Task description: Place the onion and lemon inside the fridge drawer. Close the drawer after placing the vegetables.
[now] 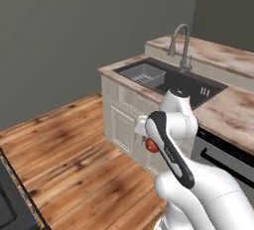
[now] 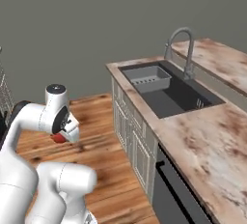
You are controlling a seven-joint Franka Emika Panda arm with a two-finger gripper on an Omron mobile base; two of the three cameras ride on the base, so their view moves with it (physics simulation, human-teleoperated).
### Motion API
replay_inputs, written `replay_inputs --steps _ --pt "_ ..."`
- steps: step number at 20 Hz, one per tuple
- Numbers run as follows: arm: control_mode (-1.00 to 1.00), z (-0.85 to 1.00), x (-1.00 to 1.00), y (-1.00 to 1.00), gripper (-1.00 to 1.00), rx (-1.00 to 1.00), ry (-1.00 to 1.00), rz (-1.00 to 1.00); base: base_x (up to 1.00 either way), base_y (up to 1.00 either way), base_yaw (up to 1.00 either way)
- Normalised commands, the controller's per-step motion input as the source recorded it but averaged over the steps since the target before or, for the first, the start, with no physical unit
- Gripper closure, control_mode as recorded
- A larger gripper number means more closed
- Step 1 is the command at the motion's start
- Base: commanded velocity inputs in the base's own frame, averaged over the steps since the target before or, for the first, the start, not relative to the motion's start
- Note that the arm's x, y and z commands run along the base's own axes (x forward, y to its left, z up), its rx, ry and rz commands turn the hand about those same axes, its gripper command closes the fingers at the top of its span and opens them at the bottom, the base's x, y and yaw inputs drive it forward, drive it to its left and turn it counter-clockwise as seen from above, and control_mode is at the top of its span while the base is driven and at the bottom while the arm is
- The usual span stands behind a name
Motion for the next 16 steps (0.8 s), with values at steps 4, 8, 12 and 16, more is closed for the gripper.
replay_inputs --steps 4,8,12,16 --pt "1.00 0.00 0.00 0.00 1.00 0.00 0.00 0.00 1.00 0.17 -0.01" --pt "1.00 0.00 0.00 0.00 1.00 0.00 0.00 0.00 1.00 0.50 -0.05" --pt "1.00 0.00 0.00 0.00 1.00 0.00 0.00 0.00 1.00 0.55 -0.07" --pt "1.00 0.00 0.00 0.00 1.00 0.00 0.00 0.00 1.00 0.58 -0.11"
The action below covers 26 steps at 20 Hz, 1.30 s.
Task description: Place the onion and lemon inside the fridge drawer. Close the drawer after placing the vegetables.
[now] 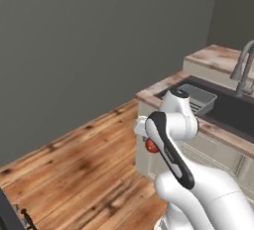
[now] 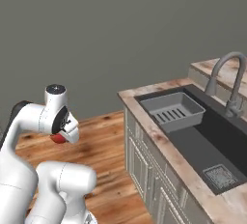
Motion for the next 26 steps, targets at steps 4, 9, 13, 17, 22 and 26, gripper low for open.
replay_inputs --steps 4,9,13,17,22,26 --pt "1.00 0.00 0.00 0.00 1.00 0.00 0.00 0.00 1.00 0.54 -0.19" --pt "1.00 0.00 0.00 0.00 1.00 0.00 0.00 0.00 0.99 0.48 -0.32" --pt "1.00 0.00 0.00 0.00 1.00 0.00 0.00 0.00 0.94 0.53 -0.39" --pt "1.00 0.00 0.00 0.00 1.00 0.00 0.00 0.00 0.98 0.48 -0.41" --pt "1.00 0.00 0.00 0.00 1.00 0.00 0.00 0.00 1.00 0.58 -0.41" --pt "1.00 0.00 0.00 0.00 1.00 0.00 0.00 0.00 0.99 0.53 -0.41"
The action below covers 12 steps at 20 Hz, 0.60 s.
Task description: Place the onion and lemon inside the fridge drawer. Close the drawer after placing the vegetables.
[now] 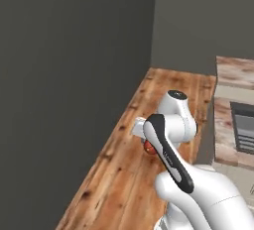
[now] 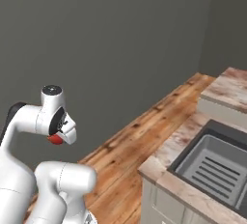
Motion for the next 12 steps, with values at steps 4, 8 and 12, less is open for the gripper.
replay_inputs --steps 4,8,12 --pt "1.00 0.00 0.00 0.00 1.00 0.00 0.00 0.00 0.99 0.34 -0.39" --pt "1.00 0.00 0.00 0.00 1.00 0.00 0.00 0.00 0.95 0.21 -0.44" --pt "1.00 0.00 0.00 0.00 1.00 0.00 0.00 0.00 0.91 0.21 -0.48"
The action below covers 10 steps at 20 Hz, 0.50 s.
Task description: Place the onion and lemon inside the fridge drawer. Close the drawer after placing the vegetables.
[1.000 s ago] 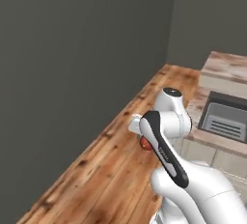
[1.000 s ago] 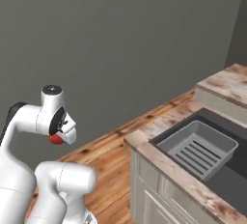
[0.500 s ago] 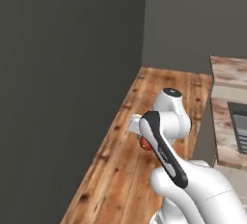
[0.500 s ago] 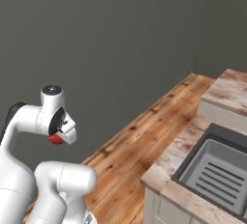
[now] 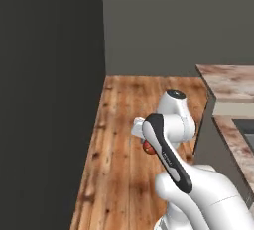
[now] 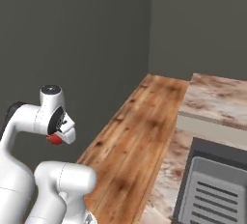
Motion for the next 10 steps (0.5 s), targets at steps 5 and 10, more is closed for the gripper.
replay_inputs --steps 5,10 --pt "1.00 0.00 0.00 0.00 1.00 0.00 0.00 0.00 0.85 0.41 -0.54" --pt "1.00 0.00 0.00 0.00 1.00 0.00 0.00 0.00 0.93 0.50 -0.51"
